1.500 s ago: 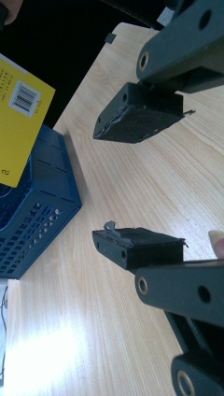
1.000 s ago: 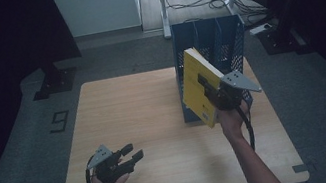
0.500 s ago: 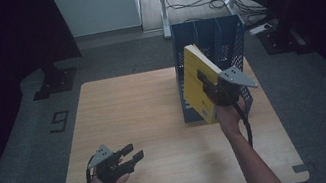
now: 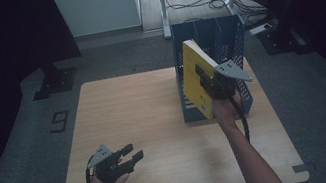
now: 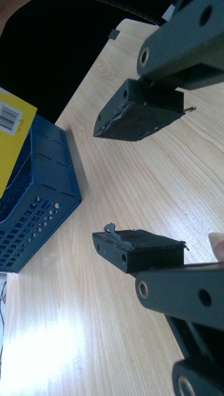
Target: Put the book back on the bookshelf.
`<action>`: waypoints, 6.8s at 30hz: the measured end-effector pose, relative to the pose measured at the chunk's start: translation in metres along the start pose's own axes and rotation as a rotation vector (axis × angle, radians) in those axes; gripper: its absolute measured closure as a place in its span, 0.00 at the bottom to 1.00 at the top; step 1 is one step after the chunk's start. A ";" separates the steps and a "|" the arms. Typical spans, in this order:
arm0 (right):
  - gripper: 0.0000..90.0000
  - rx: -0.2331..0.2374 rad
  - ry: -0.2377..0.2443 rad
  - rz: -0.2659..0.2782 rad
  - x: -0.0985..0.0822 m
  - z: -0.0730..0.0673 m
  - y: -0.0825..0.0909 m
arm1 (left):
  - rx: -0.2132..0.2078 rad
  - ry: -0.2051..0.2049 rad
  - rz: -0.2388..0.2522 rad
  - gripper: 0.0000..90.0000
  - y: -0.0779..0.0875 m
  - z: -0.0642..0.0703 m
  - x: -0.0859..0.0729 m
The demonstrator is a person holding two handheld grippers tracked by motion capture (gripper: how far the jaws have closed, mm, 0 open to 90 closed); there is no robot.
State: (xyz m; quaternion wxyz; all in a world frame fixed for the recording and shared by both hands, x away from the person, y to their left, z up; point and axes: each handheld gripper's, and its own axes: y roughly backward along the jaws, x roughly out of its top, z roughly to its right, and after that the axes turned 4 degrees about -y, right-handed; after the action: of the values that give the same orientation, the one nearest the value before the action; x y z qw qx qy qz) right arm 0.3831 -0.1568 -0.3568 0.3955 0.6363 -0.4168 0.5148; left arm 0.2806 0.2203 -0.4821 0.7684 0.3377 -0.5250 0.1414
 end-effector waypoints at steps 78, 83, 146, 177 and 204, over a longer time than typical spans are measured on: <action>0.82 -0.130 0.031 -0.037 -0.016 0.005 -0.095 | -0.018 0.020 -0.023 0.46 0.002 -0.007 -0.002; 0.82 -0.136 0.030 -0.042 -0.018 0.006 -0.099 | -0.019 0.021 -0.026 0.46 0.001 -0.007 -0.002; 0.81 -0.195 0.027 -0.127 -0.062 0.014 -0.153 | -0.023 0.016 -0.007 0.46 0.006 -0.010 -0.003; 0.71 -0.146 0.027 -0.160 -0.056 0.015 -0.134 | -0.031 -0.008 -0.012 0.46 0.002 -0.002 -0.002; 0.83 -0.235 0.011 -0.165 -0.046 0.014 -0.157 | -0.037 0.006 -0.013 0.46 0.001 -0.006 -0.003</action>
State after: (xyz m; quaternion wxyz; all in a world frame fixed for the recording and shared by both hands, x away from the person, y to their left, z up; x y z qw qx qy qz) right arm 0.5295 -0.1110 -0.4157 0.5106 0.6148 -0.4181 0.4318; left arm 0.2831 0.2258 -0.4861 0.7771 0.3264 -0.5228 0.1275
